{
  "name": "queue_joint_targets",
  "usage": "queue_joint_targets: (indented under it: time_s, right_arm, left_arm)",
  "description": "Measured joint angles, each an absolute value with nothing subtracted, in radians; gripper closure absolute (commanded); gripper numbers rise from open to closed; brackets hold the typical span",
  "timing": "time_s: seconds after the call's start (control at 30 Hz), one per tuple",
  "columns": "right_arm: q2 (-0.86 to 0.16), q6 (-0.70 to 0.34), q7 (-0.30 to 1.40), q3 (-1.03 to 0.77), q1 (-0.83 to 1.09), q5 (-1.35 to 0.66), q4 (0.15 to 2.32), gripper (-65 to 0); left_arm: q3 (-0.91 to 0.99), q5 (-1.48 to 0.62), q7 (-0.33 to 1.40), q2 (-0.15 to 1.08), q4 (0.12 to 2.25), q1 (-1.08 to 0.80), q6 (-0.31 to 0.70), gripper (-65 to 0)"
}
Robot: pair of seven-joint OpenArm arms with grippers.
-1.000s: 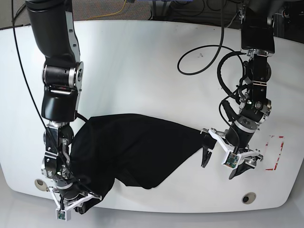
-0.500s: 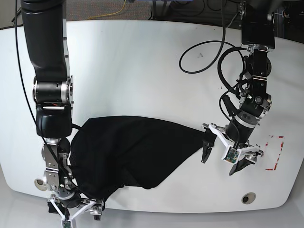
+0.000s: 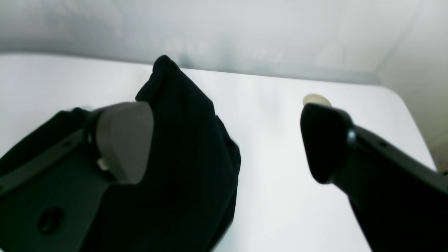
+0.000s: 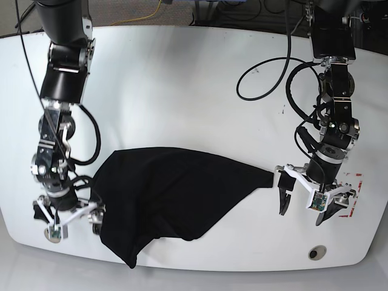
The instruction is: Layout the t-shirt on the table in an organized manner, then fold the t-shirt properly
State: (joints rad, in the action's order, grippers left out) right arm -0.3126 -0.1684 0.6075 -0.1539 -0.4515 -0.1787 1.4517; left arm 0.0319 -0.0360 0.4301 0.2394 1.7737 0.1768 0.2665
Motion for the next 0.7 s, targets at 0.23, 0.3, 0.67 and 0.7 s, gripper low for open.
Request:
queue_joint_targets:
  time_s: [0.23, 0.3, 0.67, 0.7]
  right_arm:
    - [-0.221, -0.265, 0.625, -0.309, -0.247, -0.181, 1.633, -65.0]
    - [-0.192, -0.274, 0.629, -0.346, -0.215, -0.179, 1.652, -65.0]
    - [-0.077, -0.369, 0.664, -0.404, -0.113, -0.173, 1.697, -65.0]
    - [-0.069, -0.376, 0.664, -0.405, -0.108, -0.177, 1.696, -65.0]
  left_arm:
    - [0.085, -0.041, 0.432, 0.229, 1.774, 0.159, 0.275, -48.4]
    - [0.102, -0.040, 0.434, 0.231, 1.774, 0.155, 0.273, -48.4]
    - [0.229, -0.039, 0.430, 0.179, 1.773, 0.144, 0.263, -48.4]
    - [0.245, -0.039, 0.431, 0.170, 1.773, 0.144, 0.269, -48.4]
